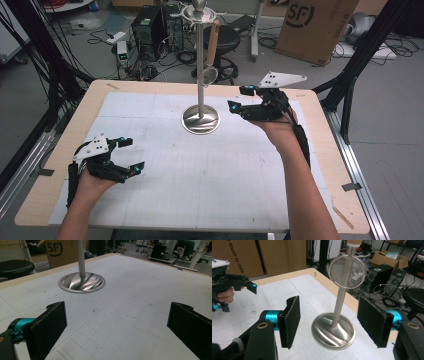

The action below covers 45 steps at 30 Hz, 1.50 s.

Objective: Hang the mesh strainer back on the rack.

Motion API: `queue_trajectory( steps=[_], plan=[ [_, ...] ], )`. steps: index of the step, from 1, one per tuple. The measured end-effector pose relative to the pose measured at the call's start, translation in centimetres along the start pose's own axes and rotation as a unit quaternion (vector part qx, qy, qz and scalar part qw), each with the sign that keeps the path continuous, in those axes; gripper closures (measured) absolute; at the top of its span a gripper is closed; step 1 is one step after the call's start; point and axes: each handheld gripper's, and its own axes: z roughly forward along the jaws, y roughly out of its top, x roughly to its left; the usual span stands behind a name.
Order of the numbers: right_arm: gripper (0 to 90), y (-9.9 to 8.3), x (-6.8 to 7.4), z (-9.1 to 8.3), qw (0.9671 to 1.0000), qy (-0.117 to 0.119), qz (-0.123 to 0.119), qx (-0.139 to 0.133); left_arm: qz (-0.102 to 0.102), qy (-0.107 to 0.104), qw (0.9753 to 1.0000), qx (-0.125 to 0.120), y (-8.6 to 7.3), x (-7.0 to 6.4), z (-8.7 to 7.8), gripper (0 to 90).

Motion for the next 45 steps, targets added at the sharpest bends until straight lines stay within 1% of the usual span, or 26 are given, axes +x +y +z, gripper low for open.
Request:
queue_trajectory(
  steps=[4, 8, 12, 14, 20, 22, 26, 30, 34, 36, 39, 42, 45],
  plan=[
    [32.8, -1.1, 0.7, -0.5, 1.0, 0.0, 0.0, -0.01, 0.001, 0.0, 1.0, 0.002, 0.0, 0.0, 0.0, 3.1],
    [31.9, -2.4, 1.0, -0.9, 0.9998, 0.003, 0.008, -0.018, 0.001, 0.001, 1.0, 0.002, 0.0, 0.0, 0.0, 3.1],
    [30.6, -3.8, 1.4, -1.3, 0.9996, -0.004, 0.016, -0.022, 0.001, 0.0, 1.0, 0.005, -0.1, 0.0, 0.1, 3.1],
    [30.3, -4.6, 1.5, -1.5, 0.9996, -0.008, 0.016, -0.023, 0.001, -0.001, 1.0, 0.006, -0.1, 0.0, 0.2, 3.1],
    [29.1, -6.7, 1.9, -1.7, 0.9994, -0.004, 0.027, -0.02, 0.001, -0.001, 1.0, 0.006, -0.1, 0.0, 0.1, 3.1],
    [28.1, -7.3, 2.0, -1.8, 0.9992, -0.003, 0.035, -0.02, 0.0, -0.001, 1.0, 0.006, -0.1, 0.0, 0.1, 3.1],
    [27.2, -8.4, 2.2, -1.8, 0.9992, -0.001, 0.038, -0.015, -0.001, 0.0, 1.0, 0.009, -0.2, 0.1, 0.2, 3.1],
    [26.6, -9.9, 2.7, -1.6, 0.999, 0.004, 0.043, -0.009, -0.001, 0.0, 1.0, 0.006, -0.2, 0.1, 0.1, 3.1],
    [26.1, -11.4, 3.4, -1.4, 0.9988, 0.009, 0.048, -0.009, 0.0, 0.0, 1.0, 0.008, -0.2, 0.0, 0.1, 3.1],
    [26.1, -12.1, 3.6, -1.4, 0.9988, 0.008, 0.045, -0.017, 0.001, -0.001, 1.0, 0.008, -0.2, 0.0, 0.1, 3.1],
    [24.9, -12.9, 4.0, -1.5, 0.9986, 0.009, 0.05, -0.016, 0.0, 0.0, 1.0, 0.008, -0.2, 0.0, 0.2, 3.1],
    [24.9, -13.8, 4.1, -1.6, 0.9983, 0.01, 0.053, -0.021, -0.001, -0.001, 1.0, 0.007, -0.2, 0.0, 0.2, 3.1],
    [23.5, -14.5, 4.2, -1.6, 0.9983, 0.007, 0.058, -0.007, 0.0, -0.003, 1.0, 0.006, -0.2, 0.0, 0.2, 3.1]
  ],
)
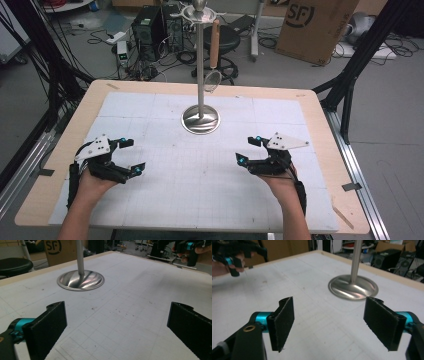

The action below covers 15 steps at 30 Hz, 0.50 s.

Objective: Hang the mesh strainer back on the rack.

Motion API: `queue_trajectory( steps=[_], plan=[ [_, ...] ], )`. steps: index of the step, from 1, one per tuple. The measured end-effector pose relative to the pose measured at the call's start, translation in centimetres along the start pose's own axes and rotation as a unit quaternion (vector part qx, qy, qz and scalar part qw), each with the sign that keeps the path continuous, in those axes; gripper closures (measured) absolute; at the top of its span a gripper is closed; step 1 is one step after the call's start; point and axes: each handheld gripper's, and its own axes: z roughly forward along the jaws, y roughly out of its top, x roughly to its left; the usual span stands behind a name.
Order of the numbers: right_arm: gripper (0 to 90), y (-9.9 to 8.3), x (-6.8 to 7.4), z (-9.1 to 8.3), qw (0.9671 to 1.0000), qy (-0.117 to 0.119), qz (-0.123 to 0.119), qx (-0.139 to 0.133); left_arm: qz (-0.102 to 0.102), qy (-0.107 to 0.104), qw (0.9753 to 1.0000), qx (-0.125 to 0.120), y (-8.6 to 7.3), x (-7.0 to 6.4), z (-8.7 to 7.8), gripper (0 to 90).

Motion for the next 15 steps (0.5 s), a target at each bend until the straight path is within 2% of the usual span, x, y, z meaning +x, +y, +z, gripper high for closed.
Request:
queue_trajectory(
  steps=[6, 15],
  plan=[
    [22.9, -1.1, -0.1, 0.2, 0.9999, 0.001, 0.006, 0.012, -0.002, -0.001, 1.0, -0.001, 0.0, -0.1, 0.1, 3.1],
    [22.8, -1.7, -0.1, 0.5, 0.9997, 0.004, 0.009, 0.02, -0.004, 0.001, 1.0, 0.0, 0.0, 0.0, 0.2, 3.1]
  ],
)
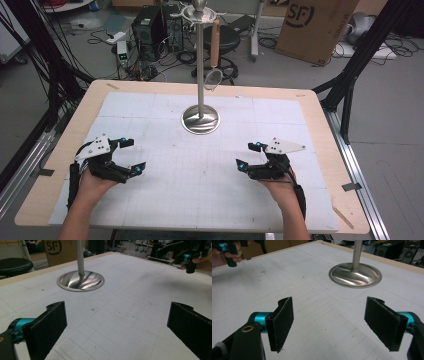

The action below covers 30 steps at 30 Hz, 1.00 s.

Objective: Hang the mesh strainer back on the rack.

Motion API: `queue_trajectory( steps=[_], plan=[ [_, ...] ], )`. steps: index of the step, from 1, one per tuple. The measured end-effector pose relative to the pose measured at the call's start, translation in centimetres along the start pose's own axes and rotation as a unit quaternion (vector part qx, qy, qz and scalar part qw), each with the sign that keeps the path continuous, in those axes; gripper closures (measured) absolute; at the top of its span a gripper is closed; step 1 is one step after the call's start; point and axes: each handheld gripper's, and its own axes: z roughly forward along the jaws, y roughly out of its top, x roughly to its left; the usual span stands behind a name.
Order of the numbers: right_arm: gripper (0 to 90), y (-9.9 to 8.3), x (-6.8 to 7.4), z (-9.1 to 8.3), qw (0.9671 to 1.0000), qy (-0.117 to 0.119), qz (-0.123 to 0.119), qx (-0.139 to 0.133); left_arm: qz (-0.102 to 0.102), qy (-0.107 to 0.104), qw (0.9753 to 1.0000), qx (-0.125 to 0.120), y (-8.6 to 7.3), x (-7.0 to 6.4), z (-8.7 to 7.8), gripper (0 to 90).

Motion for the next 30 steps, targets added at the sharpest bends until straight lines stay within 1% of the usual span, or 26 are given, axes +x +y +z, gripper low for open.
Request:
queue_trajectory(
  steps=[3, 9, 12, 15, 20, 25, 30],
  plan=[
    [22.6, -0.15, 0.14, 0.16, 1.0, 0.005, 0.001, 0.009, 0.002, -0.001, 1.0, -0.001, 0.04, -0.1, 0.02, 3.1],
    [22.3, -0.17, 0.19, 0.23, 0.9999, 0.008, -0.002, 0.01, 0.002, 0.003, 1.0, -0.002, 0.1, -0.05, -0.14, 3.1],
    [22.3, -0.2, 0.13, 0.28, 0.9999, 0.009, 0.002, 0.012, 0.002, 0.002, 1.0, -0.001, 0.08, -0.04, -0.12, 3.1],
    [22.3, -0.32, 0.03, 0.45, 0.9998, 0.007, 0.003, 0.019, 0.005, 0.0, 1.0, 0.005, 0.01, -0.12, -0.01, 3.1],
    [22.2, -0.41, 0.09, 0.66, 0.9996, 0.008, 0.0, 0.027, 0.005, -0.003, 1.0, 0.005, -0.04, -0.09, 0.14, 3.1],
    [21.5, -0.53, -0.05, 0.77, 0.9994, 0.008, 0.006, 0.033, 0.003, 0.001, 1.0, 0.002, 0.0, -0.01, -0.01, 3.1],
    [21.1, -0.59, -0.06, 0.81, 0.9993, 0.01, 0.008, 0.036, 0.004, -0.001, 1.0, 0.002, 0.01, -0.09, 0.05, 3.1]
  ],
)
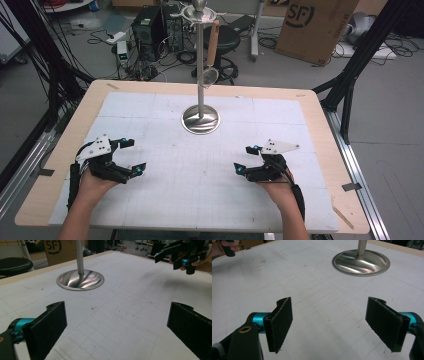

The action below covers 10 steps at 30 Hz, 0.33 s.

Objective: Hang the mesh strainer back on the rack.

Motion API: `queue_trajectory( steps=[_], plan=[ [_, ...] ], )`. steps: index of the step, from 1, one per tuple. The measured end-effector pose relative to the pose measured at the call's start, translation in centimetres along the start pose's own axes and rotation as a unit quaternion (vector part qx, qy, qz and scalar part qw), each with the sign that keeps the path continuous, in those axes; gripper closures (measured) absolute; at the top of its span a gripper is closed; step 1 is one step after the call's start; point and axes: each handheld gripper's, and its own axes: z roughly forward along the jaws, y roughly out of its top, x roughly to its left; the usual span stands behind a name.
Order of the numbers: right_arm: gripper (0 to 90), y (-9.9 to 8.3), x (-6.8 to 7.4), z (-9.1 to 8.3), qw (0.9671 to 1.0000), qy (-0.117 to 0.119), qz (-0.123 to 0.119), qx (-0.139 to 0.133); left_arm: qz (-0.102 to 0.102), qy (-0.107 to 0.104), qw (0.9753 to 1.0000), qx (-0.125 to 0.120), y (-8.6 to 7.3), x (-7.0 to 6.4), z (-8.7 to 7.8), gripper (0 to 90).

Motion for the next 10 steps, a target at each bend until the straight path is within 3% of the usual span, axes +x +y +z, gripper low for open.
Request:
queue_trajectory(
  steps=[10],
  plan=[
    [21.1, 0.04, 0.0, -0.06, 1.0, -0.001, 0.001, -0.003, 0.0, 0.002, 1.0, -0.001, 0.02, 0.05, -0.05, 3.1]
  ],
)
